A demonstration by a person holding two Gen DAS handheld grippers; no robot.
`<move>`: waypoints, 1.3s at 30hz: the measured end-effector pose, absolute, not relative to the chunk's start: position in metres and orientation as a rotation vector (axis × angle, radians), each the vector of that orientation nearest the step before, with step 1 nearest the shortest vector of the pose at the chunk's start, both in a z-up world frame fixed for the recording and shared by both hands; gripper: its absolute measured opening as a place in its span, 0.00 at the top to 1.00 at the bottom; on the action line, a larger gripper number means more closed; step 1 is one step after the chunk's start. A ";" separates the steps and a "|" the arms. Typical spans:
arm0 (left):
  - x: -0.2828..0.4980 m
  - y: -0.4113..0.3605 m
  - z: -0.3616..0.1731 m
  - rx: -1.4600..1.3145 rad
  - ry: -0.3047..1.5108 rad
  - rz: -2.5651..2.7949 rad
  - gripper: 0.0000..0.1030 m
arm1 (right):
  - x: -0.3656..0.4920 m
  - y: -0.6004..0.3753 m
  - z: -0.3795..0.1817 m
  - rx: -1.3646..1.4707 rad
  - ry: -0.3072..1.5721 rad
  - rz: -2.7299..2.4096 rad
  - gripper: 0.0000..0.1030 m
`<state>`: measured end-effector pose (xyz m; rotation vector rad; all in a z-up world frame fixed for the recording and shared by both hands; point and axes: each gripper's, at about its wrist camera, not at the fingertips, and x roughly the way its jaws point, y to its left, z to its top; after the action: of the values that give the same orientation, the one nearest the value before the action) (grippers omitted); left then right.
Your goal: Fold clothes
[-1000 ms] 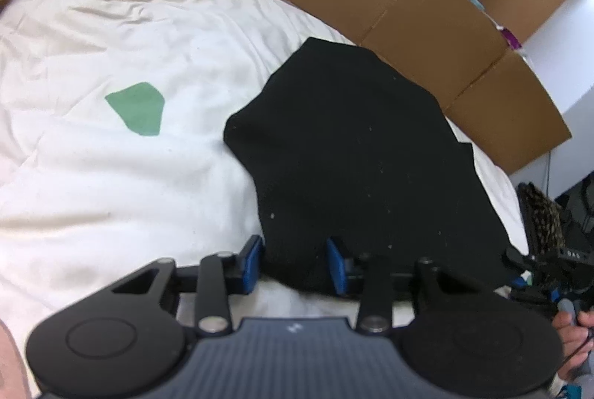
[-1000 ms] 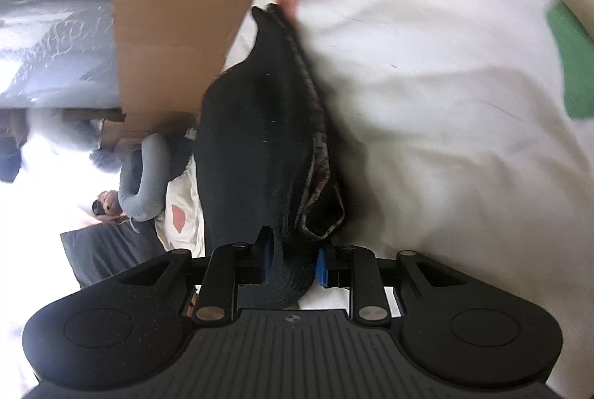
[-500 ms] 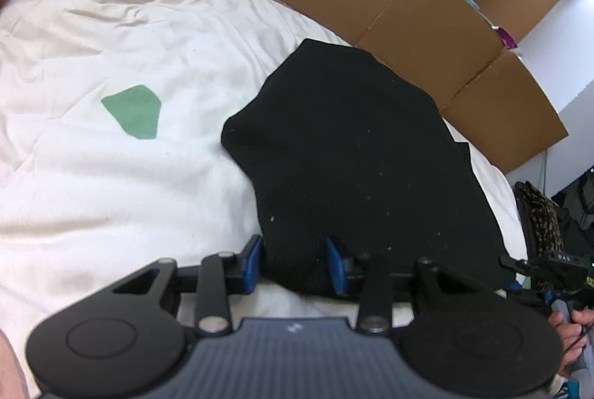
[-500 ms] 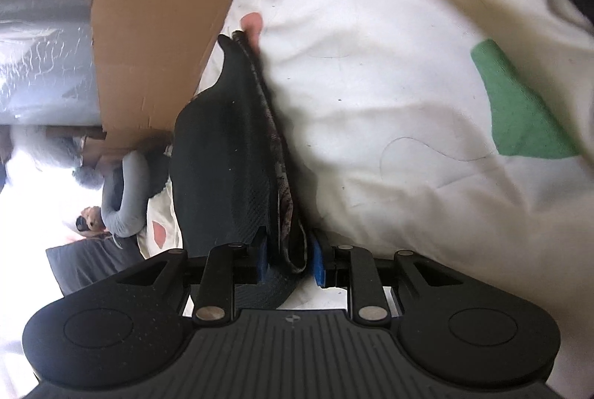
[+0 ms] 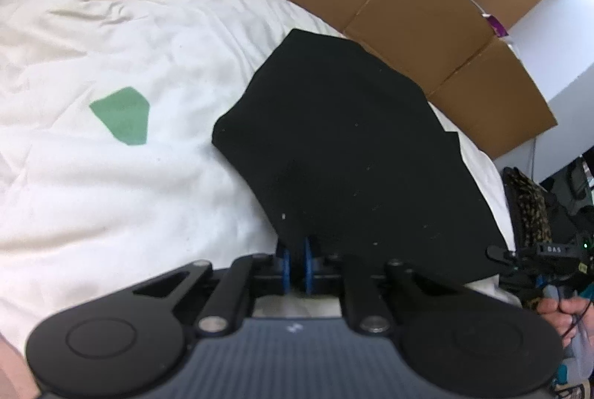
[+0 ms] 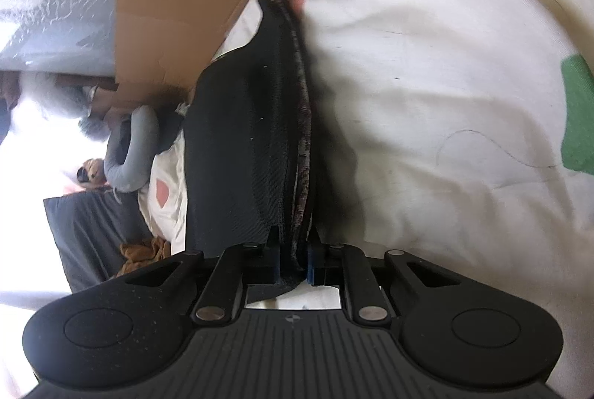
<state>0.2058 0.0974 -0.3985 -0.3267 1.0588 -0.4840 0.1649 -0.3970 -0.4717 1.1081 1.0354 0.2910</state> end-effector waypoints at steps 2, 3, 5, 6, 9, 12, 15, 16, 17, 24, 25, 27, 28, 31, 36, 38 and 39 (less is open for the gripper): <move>0.205 0.100 -0.392 -0.325 1.059 -0.494 0.93 | 0.165 -0.395 -0.467 1.096 1.039 0.300 0.90; 0.205 0.101 -0.388 -0.324 1.058 -0.496 0.93 | 0.164 -0.394 -0.465 1.094 1.042 0.306 0.90; 0.204 0.104 -0.382 -0.319 1.058 -0.497 0.93 | 0.164 -0.392 -0.462 1.087 1.049 0.318 0.91; 0.204 0.105 -0.379 -0.316 1.059 -0.497 0.93 | 0.162 -0.390 -0.461 1.084 1.054 0.327 0.91; 0.211 0.107 -0.374 -0.314 1.075 -0.492 0.93 | 0.158 -0.385 -0.458 1.076 1.077 0.350 0.91; 0.208 0.113 -0.372 -0.325 1.096 -0.480 0.93 | 0.151 -0.379 -0.456 1.068 1.103 0.371 0.91; 0.202 0.118 -0.373 -0.332 1.119 -0.471 0.93 | 0.146 -0.374 -0.453 1.045 1.129 0.394 0.91; 0.200 0.120 -0.373 -0.332 1.125 -0.469 0.93 | 0.145 -0.372 -0.452 1.033 1.137 0.402 0.91; 0.198 0.120 -0.372 -0.332 1.131 -0.468 0.93 | 0.144 -0.371 -0.451 1.024 1.143 0.410 0.91; 0.177 0.126 -0.381 -0.380 1.203 -0.439 0.93 | 0.138 -0.365 -0.445 0.975 1.179 0.427 0.91; 0.174 0.125 -0.384 -0.386 1.212 -0.435 0.93 | 0.138 -0.366 -0.444 0.969 1.177 0.423 0.91; 0.170 0.119 -0.386 -0.397 1.233 -0.435 0.93 | 0.138 -0.368 -0.440 0.954 1.171 0.414 0.91; 0.167 0.117 -0.387 -0.406 1.246 -0.435 0.93 | 0.139 -0.369 -0.437 0.946 1.166 0.409 0.91; 0.159 0.107 -0.392 -0.432 1.290 -0.446 0.93 | 0.141 -0.380 -0.430 0.932 1.146 0.390 0.91; 0.148 0.088 -0.401 -0.457 1.356 -0.467 0.93 | 0.146 -0.398 -0.425 0.920 1.119 0.354 0.91; 0.146 0.080 -0.403 -0.463 1.373 -0.476 0.93 | 0.148 -0.402 -0.423 0.916 1.114 0.338 0.91; 0.146 0.076 -0.403 -0.465 1.381 -0.482 0.93 | 0.149 -0.404 -0.422 0.913 1.108 0.332 0.91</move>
<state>0.1460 0.0760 -0.4033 -0.4651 1.3812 -0.4825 0.1494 -0.4036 -0.4219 0.9130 1.1084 0.3321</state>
